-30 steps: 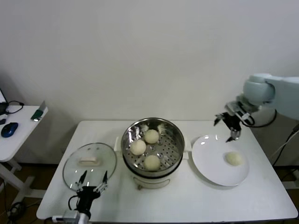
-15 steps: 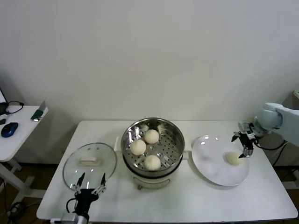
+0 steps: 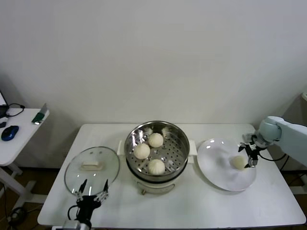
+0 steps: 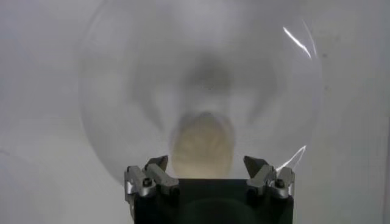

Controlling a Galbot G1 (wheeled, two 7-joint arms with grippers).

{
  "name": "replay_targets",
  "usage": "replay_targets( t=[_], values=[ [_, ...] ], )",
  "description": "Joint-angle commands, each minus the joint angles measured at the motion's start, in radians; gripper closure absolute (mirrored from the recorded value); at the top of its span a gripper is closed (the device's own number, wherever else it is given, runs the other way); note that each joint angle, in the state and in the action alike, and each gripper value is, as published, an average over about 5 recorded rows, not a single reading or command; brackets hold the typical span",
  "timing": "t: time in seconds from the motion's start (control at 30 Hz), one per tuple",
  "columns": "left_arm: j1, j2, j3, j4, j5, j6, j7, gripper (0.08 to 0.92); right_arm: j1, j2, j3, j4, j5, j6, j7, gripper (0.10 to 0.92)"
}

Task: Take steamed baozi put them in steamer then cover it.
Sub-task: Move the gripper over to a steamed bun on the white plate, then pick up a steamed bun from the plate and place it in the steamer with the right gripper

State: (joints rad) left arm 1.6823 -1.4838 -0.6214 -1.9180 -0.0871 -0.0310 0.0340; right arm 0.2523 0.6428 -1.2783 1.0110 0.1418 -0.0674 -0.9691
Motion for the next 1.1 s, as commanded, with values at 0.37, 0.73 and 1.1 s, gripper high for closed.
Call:
replay_targets(
  t=[0.37,0.73,1.1],
  values=[
    [-0.002,-0.003,0.005,0.003,0.002,0.001,0.000,0.177,-0.076,0.036,0.064,-0.075,-0.037,0.012,-0.017,0.203],
    [-0.003,-0.003,0.004,0.003,0.003,-0.001,-0.002,0.177,-0.081,0.049,0.082,-0.090,-0.044,0.016,-0.007,0.270],
    [-0.007,0.000,0.001,0.002,0.000,0.001,-0.003,0.177,0.189,-0.010,-0.149,0.093,0.112,-0.036,-0.003,0.348]
  ],
)
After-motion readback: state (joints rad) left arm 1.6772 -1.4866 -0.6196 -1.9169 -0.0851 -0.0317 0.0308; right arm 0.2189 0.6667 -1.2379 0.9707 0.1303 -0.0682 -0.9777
